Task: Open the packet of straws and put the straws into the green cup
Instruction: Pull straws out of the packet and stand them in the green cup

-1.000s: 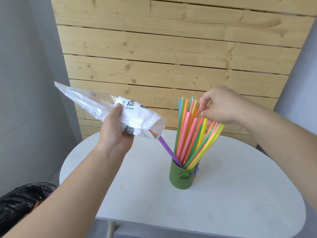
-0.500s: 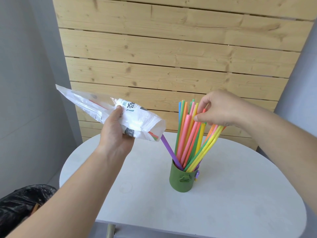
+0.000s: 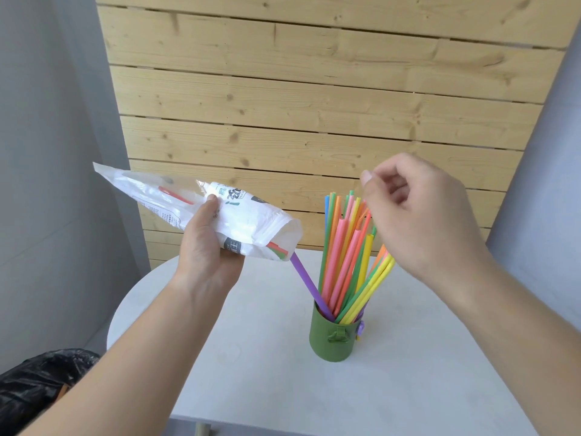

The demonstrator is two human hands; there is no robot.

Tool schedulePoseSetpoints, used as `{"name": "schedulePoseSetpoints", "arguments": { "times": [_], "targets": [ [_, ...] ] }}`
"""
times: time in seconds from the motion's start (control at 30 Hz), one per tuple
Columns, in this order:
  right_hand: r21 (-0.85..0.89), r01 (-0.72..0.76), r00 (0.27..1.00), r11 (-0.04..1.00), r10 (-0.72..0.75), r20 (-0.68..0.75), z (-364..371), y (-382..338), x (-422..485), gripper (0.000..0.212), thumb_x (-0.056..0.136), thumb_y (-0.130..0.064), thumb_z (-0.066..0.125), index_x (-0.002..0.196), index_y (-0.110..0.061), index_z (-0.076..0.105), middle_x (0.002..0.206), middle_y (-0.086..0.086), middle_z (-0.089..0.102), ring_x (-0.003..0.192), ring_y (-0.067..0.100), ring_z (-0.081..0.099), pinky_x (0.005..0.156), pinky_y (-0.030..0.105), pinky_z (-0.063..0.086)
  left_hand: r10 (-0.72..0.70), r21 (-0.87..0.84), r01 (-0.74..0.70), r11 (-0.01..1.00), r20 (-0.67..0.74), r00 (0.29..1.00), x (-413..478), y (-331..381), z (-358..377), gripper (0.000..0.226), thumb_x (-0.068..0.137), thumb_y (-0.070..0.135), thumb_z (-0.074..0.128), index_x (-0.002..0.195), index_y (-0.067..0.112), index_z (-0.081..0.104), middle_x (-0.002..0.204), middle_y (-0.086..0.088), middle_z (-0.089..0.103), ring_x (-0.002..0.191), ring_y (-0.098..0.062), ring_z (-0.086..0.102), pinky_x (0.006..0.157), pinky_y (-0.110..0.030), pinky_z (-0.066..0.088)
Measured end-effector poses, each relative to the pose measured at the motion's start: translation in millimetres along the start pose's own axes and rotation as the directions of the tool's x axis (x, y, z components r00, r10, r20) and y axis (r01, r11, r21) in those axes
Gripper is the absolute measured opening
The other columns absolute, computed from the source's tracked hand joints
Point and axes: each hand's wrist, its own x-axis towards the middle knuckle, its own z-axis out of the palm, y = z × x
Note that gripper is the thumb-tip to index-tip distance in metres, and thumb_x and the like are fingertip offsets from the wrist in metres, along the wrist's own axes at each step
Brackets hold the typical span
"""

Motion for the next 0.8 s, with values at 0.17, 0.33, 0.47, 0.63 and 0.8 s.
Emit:
{"name": "schedulePoseSetpoints", "arguments": {
  "times": [0.17, 0.33, 0.47, 0.63, 0.8],
  "targets": [
    [0.391, -0.457, 0.873, 0.799, 0.317, 0.371, 20.2, -20.0, -35.4, 0.031, 0.096, -0.056, 0.045, 0.098, -0.028, 0.057, 0.089, 0.004, 0.072, 0.070, 0.022, 0.075, 0.080, 0.051, 0.060, 0.034, 0.012, -0.034, 0.999, 0.038, 0.999, -6.5, 5.5, 6.9, 0.018, 0.109, 0.025, 0.055, 0.104, 0.014, 0.069, 0.083, 0.000, 0.081, 0.080, -0.018, 0.079, 0.082, -0.039, 0.061],
    [0.599, -0.796, 0.574, 0.088, 0.423, 0.701, 44.8, -29.8, -52.9, 0.056, 0.099, -0.058, 0.043, 0.135, -0.015, 0.045, 0.112, 0.029, 0.068, 0.086, 0.044, 0.075, 0.085, 0.053, 0.059, 0.103, 0.095, -0.115, 0.989, 0.128, 0.987, -13.7, 8.6, 14.2, 0.023, 0.109, 0.027, 0.054, 0.114, 0.011, 0.069, 0.092, -0.002, 0.079, 0.089, -0.021, 0.077, 0.094, -0.044, 0.060],
    [0.546, -0.768, 0.430, -0.334, 0.363, 0.827, 58.6, -29.3, -56.6, 0.066, 0.100, -0.057, 0.042, 0.132, 0.000, 0.048, 0.109, 0.041, 0.067, 0.090, 0.053, 0.072, 0.071, 0.054, 0.062, 0.179, 0.202, -0.219, 0.954, 0.198, 0.964, -17.7, 8.2, 16.8, 0.043, 0.104, 0.023, 0.062, 0.142, 0.003, 0.058, 0.107, -0.011, 0.070, 0.098, -0.029, 0.074, 0.092, -0.048, 0.061],
    [0.524, -0.764, 0.433, -0.376, 0.303, 0.849, 70.2, -23.0, -62.7, 0.066, 0.103, -0.050, 0.030, 0.115, 0.001, 0.071, 0.107, 0.029, 0.073, 0.083, 0.038, 0.074, 0.063, 0.038, 0.062, 0.262, 0.350, -0.402, 0.846, 0.383, 0.886, -26.4, 4.9, 24.0, 0.038, 0.102, 0.017, 0.064, 0.135, -0.001, 0.058, 0.111, -0.031, 0.070, 0.101, -0.045, 0.074, 0.083, -0.051, 0.062],
    [0.517, -0.799, 0.416, -0.308, 0.337, 0.845, 76.1, -16.7, -64.8, 0.054, 0.100, -0.035, 0.034, 0.112, -0.001, 0.074, 0.091, 0.021, 0.069, 0.057, 0.023, 0.060, 0.047, 0.025, 0.048, 0.276, 0.399, -0.459, 0.794, 0.436, 0.856, -32.8, -2.4, 31.2, 0.045, 0.092, 0.023, 0.072, 0.132, 0.004, 0.060, 0.117, -0.028, 0.072, 0.104, -0.045, 0.074, 0.082, -0.050, 0.063]
  ]
}}
